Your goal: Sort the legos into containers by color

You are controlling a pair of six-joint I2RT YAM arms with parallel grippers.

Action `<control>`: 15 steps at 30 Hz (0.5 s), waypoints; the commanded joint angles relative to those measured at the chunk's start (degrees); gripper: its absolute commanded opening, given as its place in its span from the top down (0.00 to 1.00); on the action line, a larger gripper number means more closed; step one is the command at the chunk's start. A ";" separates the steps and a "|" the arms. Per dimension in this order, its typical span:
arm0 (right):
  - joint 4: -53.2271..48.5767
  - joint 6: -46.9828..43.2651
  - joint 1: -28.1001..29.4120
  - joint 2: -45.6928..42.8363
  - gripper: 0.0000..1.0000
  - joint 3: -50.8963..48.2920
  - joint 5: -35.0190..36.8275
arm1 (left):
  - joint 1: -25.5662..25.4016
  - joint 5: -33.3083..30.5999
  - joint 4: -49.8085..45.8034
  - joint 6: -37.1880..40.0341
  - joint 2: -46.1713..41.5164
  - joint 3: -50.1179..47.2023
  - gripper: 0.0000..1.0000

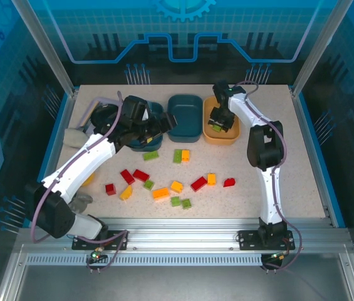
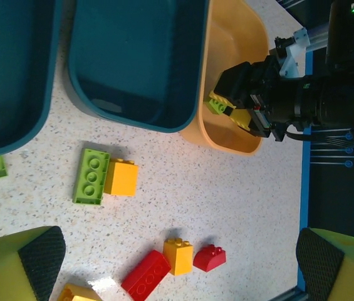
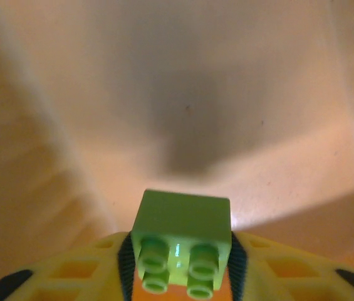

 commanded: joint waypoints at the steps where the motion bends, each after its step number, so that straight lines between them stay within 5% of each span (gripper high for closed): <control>1: -3.98 -1.31 -0.95 1.15 0.49 3.24 -1.91 | 0.48 -3.54 -5.11 -1.81 -2.97 -0.05 0.01; 9: -1.41 -6.86 1.73 -9.02 0.42 2.96 -0.28 | 1.57 -14.22 -23.43 -7.29 -6.76 -2.17 0.01; 15: 24.46 -22.51 10.16 -32.25 0.40 -22.06 -6.51 | 9.77 -14.18 -36.30 -12.65 -7.97 -9.71 0.11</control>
